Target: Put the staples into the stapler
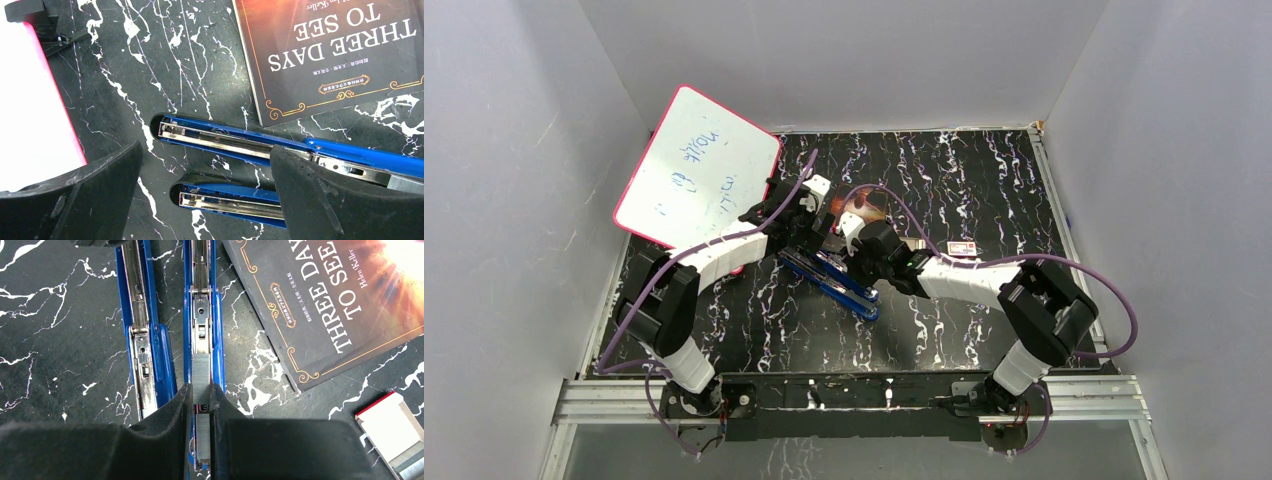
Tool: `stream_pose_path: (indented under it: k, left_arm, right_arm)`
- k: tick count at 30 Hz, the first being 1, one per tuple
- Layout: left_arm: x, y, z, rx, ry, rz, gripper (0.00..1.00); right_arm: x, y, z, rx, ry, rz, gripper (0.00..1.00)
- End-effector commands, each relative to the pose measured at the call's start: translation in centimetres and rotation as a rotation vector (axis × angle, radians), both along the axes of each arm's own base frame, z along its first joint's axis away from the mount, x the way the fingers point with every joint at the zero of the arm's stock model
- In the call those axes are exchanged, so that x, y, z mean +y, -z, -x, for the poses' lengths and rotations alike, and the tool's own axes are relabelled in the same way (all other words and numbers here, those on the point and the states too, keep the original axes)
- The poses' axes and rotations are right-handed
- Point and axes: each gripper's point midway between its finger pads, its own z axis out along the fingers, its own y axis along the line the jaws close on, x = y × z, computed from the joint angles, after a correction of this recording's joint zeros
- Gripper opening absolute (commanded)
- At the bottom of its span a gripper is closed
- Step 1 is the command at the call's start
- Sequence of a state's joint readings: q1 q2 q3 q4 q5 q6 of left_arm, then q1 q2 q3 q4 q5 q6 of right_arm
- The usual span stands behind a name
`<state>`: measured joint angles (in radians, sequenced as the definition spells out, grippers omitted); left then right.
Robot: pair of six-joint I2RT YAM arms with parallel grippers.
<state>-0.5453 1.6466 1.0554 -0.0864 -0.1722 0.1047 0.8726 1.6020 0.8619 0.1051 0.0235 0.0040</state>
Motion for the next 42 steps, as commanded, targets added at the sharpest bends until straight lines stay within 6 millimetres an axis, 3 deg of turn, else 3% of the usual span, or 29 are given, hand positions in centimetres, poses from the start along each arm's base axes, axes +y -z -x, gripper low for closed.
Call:
stream_pose_path:
  k: [1, 18, 42]
  left_arm:
    - [-0.05, -0.35, -0.02, -0.011, 0.008, -0.001, 0.98]
    - [-0.04, -0.33, -0.03, -0.011, 0.01, -0.002, 0.98]
    - [-0.06, -0.43, -0.12, -0.015, 0.008, -0.001, 0.98]
  right_arm:
    - [0.73, -1.02, -0.65, -0.015, 0.008, -0.024, 0.0]
    - [0.64, -0.47, -0.58, 0.0, 0.009, -0.004, 0.0]
    - [1.1, -0.75, -0.45, 0.013, -0.003, -0.03, 0.28]
